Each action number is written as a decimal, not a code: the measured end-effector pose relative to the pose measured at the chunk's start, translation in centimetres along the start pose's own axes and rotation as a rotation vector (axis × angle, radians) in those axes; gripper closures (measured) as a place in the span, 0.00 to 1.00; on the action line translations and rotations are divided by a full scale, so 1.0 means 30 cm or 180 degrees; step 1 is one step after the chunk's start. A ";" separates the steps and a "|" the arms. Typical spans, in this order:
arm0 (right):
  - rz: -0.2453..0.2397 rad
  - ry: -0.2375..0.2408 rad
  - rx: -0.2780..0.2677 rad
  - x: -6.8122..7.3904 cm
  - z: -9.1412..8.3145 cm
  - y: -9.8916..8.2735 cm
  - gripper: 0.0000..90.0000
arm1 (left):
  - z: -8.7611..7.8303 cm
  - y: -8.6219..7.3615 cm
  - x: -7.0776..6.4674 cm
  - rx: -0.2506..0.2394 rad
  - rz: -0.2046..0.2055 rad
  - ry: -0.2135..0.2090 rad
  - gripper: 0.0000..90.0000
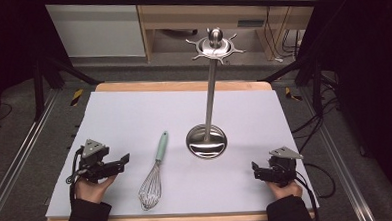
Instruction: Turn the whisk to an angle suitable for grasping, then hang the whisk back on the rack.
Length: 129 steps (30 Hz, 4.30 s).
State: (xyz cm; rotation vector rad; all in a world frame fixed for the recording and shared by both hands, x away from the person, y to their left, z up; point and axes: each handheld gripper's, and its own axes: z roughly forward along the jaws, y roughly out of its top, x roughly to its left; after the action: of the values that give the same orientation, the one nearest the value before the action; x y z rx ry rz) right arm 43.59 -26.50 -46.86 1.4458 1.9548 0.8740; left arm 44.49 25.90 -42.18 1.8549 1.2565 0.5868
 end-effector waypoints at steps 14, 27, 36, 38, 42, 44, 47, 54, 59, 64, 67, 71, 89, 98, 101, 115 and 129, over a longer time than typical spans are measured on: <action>-0.0013 -0.0033 0.0007 0.002 -0.002 0.003 0.11 | -0.001 0.068 -0.033 0.0032 0.0064 -0.0130 0.23; -0.0043 -0.0034 0.0035 0.006 -0.001 0.000 0.11 | 0.025 0.131 -0.082 0.0114 0.0246 -0.0149 0.28; -0.0070 -0.0023 0.0040 0.008 0.001 -0.002 0.11 | 0.063 0.162 -0.130 0.0258 0.0369 -0.0190 0.32; -0.0064 -0.0020 0.0045 0.009 0.001 -0.002 0.11 | 0.067 0.167 -0.137 0.0294 0.0401 -0.0192 0.33; -0.0065 -0.0024 0.0058 0.010 0.004 -0.002 0.11 | 0.072 0.181 -0.151 0.0368 0.0460 -0.0199 0.35; -0.0061 -0.0017 0.0065 0.010 0.004 -0.002 0.11 | 0.076 0.187 -0.159 0.0397 0.0476 -0.0205 0.36; -0.0056 -0.0019 0.0066 0.012 0.004 -0.002 0.11 | 0.084 0.197 -0.171 0.0455 0.0528 -0.0212 0.37; -0.0064 -0.0027 0.0068 0.012 0.003 -0.002 0.11 | 0.111 0.210 -0.192 0.0568 0.0594 -0.0245 0.40; -0.0070 -0.0032 0.0079 0.014 0.004 -0.003 0.11 | 0.135 0.209 -0.206 0.0666 0.0595 -0.0279 0.42; -0.0077 -0.0014 0.0082 0.014 0.005 -0.003 0.11 | 0.167 0.202 -0.219 0.0839 0.0631 -0.0307 0.45; -0.0076 -0.0009 0.0078 0.015 0.005 -0.003 0.11 | 0.176 0.198 -0.223 0.0867 0.0612 -0.0320 0.45; -0.0078 -0.0014 0.0080 0.015 0.005 -0.003 0.11 | 0.200 0.193 -0.228 0.0970 0.0632 -0.0362 0.49; -0.0054 -0.0001 0.0092 0.018 0.006 -0.004 0.11 | 0.305 0.151 -0.244 0.1362 0.0479 -0.0559 0.62; -0.0055 -0.0002 0.0091 0.018 0.006 -0.004 0.11 | 0.336 0.144 -0.251 0.1482 0.0458 -0.0449 0.65; -0.0057 0.0004 0.0090 0.018 0.006 -0.004 0.11 | 0.345 0.140 -0.255 0.1519 0.0447 -0.0432 0.65; -0.0053 0.0007 0.0091 0.018 0.006 -0.003 0.11 | 0.344 0.150 -0.236 0.1615 0.0249 -0.0434 0.70; -0.0063 0.0012 0.0098 0.019 0.008 -0.004 0.11 | 0.330 0.154 -0.258 0.1664 0.0524 -0.0466 0.64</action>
State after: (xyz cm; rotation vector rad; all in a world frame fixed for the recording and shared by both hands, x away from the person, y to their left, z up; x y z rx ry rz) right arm 43.54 -25.94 -47.12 1.4409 1.9901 0.8419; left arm 51.24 14.43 -43.60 2.4012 1.2447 0.2060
